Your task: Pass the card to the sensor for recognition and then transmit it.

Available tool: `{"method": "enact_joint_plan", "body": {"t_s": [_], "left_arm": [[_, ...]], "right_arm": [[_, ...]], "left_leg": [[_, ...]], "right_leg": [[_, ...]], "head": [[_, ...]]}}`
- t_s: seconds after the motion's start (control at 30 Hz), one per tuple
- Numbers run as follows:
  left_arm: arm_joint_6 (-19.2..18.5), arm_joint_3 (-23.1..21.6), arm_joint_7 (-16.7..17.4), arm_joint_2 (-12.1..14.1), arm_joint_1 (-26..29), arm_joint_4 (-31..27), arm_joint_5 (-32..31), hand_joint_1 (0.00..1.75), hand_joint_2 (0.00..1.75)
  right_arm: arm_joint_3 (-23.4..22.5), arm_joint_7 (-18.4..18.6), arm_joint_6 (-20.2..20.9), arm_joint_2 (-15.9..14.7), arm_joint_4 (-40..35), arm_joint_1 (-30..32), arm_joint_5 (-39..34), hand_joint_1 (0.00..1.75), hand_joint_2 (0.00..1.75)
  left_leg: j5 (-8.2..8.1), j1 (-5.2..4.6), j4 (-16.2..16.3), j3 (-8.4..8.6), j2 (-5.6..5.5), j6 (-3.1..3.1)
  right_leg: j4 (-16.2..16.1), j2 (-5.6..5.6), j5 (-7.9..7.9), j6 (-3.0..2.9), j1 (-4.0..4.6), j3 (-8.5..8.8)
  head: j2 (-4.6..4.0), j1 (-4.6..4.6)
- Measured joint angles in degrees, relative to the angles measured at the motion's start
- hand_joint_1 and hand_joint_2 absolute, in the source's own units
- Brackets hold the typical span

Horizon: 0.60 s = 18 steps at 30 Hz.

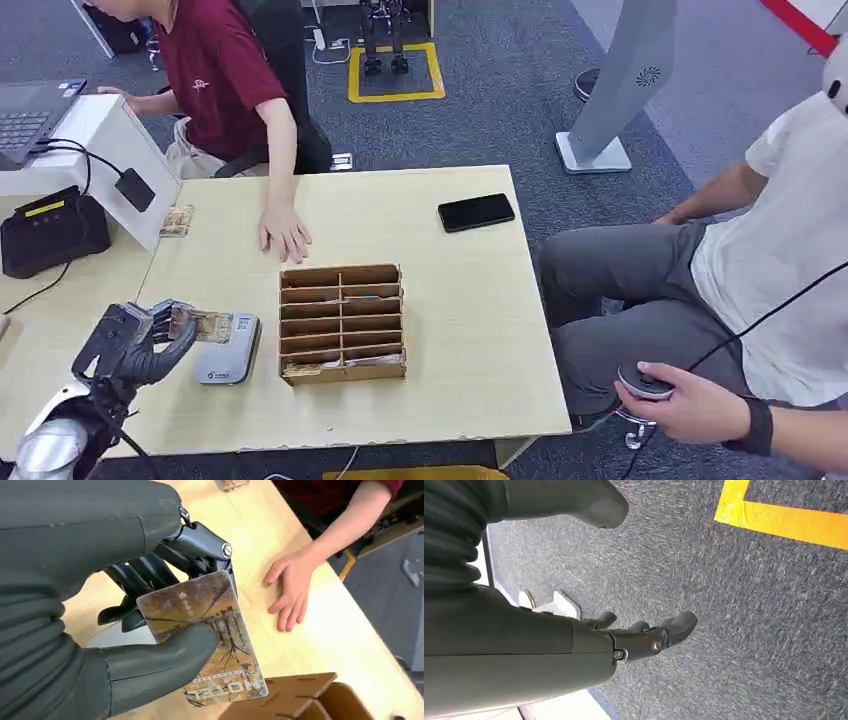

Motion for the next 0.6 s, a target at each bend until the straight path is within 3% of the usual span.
{"method": "enact_joint_plan", "body": {"t_s": [0.07,0.13,0.6], "left_arm": [[4.8,0.0,0.8,-1.2,-1.0,1.3,-7.3,1.75,1.75],[7.1,-0.1,0.8,-2.5,-2.3,3.5,-10.7,1.75,1.75],[10.2,-0.4,1.4,-5.2,-3.7,8.1,-16.6,1.75,1.75]], "right_arm": [[0.1,0.0,-0.2,0.1,0.0,0.0,0.0,0.0,1.75],[0.3,0.2,-0.2,0.1,0.0,-0.2,0.0,0.0,1.75],[1.2,0.4,-0.2,0.3,0.0,-0.3,0.0,0.0,1.75]], "left_leg": [[0.02,-0.01,0.0,-0.03,-0.08,0.02],[0.05,0.0,0.0,-0.05,-0.1,0.06],[0.07,-0.01,0.0,-0.09,0.01,0.05]], "right_leg": [[0.0,-0.07,0.0,0.01,-0.01,0.01],[0.0,-0.13,0.05,0.06,0.0,0.03],[0.0,-0.01,0.11,0.01,-0.01,-0.08]], "head": [[0.0,0.0],[0.0,0.0],[0.0,-0.02]]}}
